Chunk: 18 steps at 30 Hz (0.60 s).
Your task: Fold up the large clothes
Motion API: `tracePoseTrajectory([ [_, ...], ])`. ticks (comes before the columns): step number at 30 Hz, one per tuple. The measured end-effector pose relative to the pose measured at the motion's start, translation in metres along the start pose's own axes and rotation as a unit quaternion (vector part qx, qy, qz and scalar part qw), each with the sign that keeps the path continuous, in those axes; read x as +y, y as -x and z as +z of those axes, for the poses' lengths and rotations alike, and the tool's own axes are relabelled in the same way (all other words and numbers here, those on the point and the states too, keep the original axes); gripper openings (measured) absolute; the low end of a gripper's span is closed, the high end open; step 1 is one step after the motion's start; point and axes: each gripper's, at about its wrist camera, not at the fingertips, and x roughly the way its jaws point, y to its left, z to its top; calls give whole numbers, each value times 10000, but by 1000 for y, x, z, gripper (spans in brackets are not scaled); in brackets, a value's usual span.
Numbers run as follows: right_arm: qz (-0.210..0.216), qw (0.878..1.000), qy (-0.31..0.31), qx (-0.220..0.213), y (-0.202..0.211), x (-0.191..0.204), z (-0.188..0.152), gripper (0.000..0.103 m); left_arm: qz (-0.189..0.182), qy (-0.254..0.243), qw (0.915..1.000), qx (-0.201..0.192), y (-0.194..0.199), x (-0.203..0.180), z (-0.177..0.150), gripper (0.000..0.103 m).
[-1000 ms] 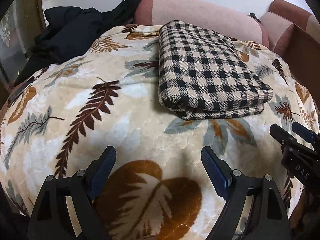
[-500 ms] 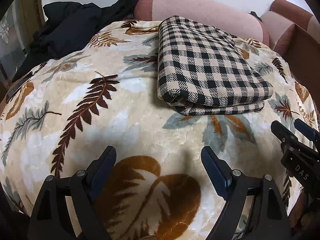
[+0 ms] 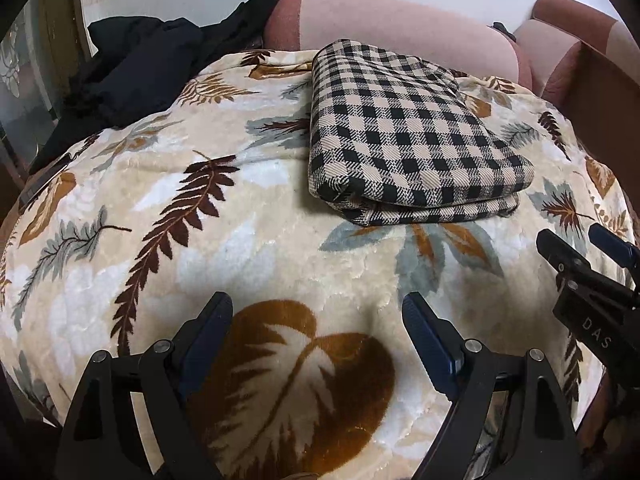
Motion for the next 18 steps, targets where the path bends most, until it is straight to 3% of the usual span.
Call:
tracePoseTrajectory([
  [12,-31,10000,64,30,-1,4,-3,81,-162,74,9997,135,-1,1,-6,86],
  [18,9,9999,30,116,-5,3,-3,82,-69,38,10000,55,0,0,-6,86],
])
